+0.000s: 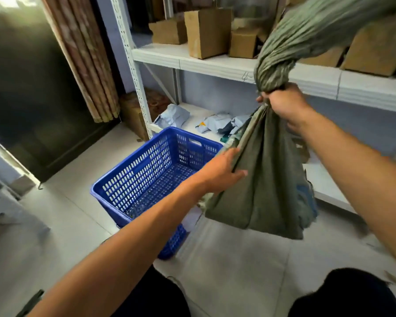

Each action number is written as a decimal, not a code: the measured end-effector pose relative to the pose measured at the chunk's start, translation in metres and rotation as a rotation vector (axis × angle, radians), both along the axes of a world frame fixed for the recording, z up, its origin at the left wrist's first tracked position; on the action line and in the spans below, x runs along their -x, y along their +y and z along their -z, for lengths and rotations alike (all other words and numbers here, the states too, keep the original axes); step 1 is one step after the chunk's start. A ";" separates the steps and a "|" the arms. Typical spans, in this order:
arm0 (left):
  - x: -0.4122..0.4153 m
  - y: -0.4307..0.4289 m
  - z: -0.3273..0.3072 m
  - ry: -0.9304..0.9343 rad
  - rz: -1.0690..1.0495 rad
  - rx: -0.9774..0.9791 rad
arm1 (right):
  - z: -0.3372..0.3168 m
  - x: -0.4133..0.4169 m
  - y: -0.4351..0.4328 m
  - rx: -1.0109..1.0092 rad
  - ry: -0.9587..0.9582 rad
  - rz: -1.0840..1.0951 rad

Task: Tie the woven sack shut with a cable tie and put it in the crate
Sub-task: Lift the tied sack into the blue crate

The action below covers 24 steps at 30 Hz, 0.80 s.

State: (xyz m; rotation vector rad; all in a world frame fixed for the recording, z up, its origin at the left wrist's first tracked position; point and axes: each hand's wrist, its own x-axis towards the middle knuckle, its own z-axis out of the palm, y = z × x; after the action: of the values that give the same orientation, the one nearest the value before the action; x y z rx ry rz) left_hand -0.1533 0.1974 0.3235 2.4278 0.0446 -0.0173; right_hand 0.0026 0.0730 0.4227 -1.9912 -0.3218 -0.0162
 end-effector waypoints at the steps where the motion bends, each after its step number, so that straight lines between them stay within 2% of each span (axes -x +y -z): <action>1: 0.000 0.006 -0.008 -0.027 -0.012 -0.004 | -0.017 -0.003 0.009 0.002 -0.021 -0.047; 7: 0.004 0.061 -0.051 -0.100 -0.169 0.008 | -0.093 -0.012 0.066 0.109 -0.123 -0.189; 11: 0.010 0.111 -0.090 -0.125 -0.274 0.040 | -0.111 -0.013 0.111 0.071 -0.166 -0.245; 13: 0.016 0.131 -0.111 -0.127 -0.282 0.037 | -0.121 -0.012 0.132 0.114 -0.199 -0.268; 16: 0.027 0.154 -0.136 -0.109 -0.291 -0.038 | -0.133 -0.009 0.162 0.101 -0.168 -0.264; 24: 0.042 0.214 -0.144 -0.041 -0.418 -0.024 | -0.134 0.001 0.228 0.159 -0.181 -0.341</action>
State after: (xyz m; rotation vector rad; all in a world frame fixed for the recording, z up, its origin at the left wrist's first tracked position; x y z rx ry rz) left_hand -0.1955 0.4112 0.4679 2.3958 0.5334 0.2232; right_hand 0.0013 0.3014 0.5566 -2.0712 -0.7980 0.0476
